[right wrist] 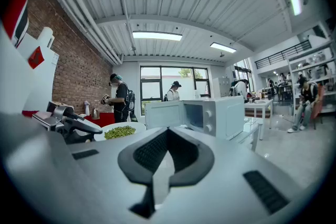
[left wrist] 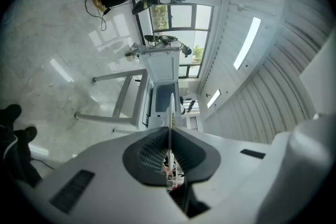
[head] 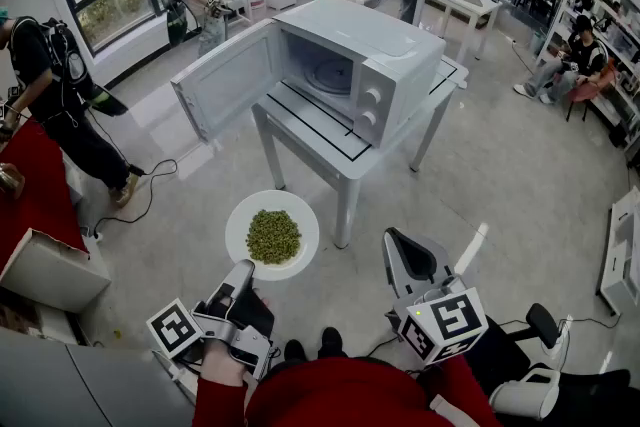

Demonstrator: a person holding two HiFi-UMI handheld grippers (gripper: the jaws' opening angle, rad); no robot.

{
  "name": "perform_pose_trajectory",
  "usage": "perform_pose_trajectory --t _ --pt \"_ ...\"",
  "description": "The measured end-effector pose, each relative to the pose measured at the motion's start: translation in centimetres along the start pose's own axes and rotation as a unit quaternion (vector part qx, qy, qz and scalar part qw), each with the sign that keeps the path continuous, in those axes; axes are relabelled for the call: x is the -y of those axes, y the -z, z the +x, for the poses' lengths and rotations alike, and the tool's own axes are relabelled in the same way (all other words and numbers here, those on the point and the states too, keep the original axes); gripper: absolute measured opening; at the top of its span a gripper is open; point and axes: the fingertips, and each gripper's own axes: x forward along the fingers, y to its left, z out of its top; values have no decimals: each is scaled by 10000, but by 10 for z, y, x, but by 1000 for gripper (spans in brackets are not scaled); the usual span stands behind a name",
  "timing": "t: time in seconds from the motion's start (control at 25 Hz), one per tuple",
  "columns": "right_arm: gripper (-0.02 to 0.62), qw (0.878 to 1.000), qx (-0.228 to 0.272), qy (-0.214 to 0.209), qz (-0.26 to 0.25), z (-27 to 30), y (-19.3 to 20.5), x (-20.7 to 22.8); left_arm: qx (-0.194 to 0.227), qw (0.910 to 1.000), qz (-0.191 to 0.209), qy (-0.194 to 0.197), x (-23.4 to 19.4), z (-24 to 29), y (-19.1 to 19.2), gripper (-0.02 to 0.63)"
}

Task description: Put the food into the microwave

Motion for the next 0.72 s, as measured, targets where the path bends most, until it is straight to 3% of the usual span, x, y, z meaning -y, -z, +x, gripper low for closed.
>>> perform_pose_trajectory --t 0.72 --pt "12 9999 -24 -37 129 -2 8 3 -35 10000 18 -1 0 3 7 23"
